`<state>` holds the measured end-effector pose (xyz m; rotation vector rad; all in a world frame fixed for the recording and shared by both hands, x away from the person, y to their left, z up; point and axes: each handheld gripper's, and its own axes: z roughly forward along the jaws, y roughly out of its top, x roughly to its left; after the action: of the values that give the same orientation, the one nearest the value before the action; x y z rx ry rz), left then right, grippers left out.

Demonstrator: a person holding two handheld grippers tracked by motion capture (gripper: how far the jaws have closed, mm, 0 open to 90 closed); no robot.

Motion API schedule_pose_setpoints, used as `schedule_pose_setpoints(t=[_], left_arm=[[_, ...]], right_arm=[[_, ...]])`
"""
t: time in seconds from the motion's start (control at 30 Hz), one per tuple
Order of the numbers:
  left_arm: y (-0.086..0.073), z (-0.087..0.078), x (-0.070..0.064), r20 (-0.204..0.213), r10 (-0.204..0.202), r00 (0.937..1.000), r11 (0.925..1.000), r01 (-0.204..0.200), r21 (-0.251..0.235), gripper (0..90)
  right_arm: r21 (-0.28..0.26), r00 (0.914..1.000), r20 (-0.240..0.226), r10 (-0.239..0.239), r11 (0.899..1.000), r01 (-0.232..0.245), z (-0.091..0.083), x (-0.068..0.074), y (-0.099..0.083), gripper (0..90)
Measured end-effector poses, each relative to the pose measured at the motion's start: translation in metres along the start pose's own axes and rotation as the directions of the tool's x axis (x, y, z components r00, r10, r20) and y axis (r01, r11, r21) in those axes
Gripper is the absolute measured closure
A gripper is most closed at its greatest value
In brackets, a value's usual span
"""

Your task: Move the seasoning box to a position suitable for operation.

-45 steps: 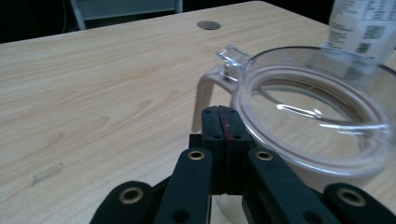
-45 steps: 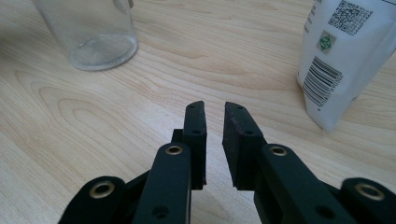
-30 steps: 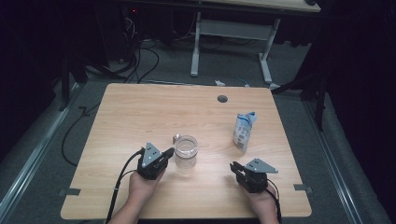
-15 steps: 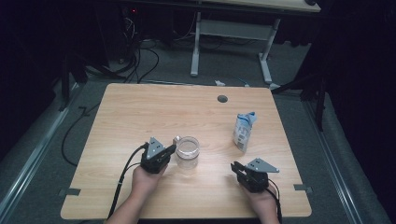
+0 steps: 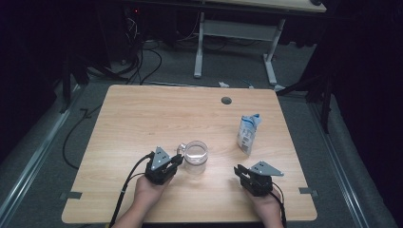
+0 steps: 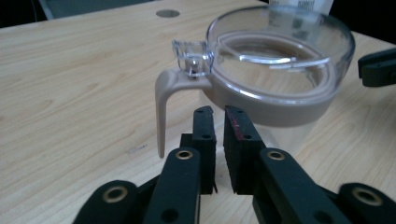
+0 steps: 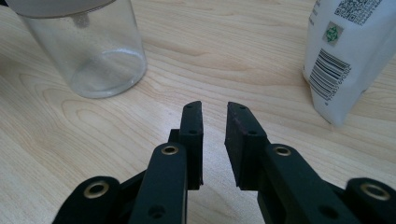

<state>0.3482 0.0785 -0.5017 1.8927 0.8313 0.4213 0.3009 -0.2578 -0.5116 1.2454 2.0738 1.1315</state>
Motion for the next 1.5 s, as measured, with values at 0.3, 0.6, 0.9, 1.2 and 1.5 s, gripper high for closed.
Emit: schedule_pose_setpoints(t=[0.3,0.6,0.9,1.2,1.5], left_arm=[[-0.001,-0.009,0.006,-0.038,0.035,0.9987,0.9994,-0.034,0.007,58.9],[0.003,-0.010,0.015,-0.030,-0.012,0.9995,0.9999,0.012,0.002,62.3],[0.011,-0.004,0.019,-0.026,-0.066,0.9975,0.9974,0.067,0.026,59.6],[0.013,-0.011,0.017,-0.048,-0.024,0.9986,0.9997,0.024,0.001,63.4],[0.016,-0.017,0.022,-0.029,-0.041,0.9987,0.9983,0.040,-0.042,72.3]], right_arm=[[-0.001,0.9999,0.011,0.008,1.000,-0.008,0.000,-0.001,0.000,74.2],[-0.003,0.9991,0.017,0.039,0.999,-0.039,-0.002,-0.005,-0.002,71.9],[-0.005,0.9976,-0.002,0.069,0.998,-0.069,-0.004,-0.012,-0.003,72.0],[0.000,0.9990,-0.010,0.043,0.999,-0.043,-0.002,-0.008,-0.003,71.1],[0.012,0.9994,-0.008,0.034,0.999,-0.034,0.005,-0.006,-0.002,71.2]])
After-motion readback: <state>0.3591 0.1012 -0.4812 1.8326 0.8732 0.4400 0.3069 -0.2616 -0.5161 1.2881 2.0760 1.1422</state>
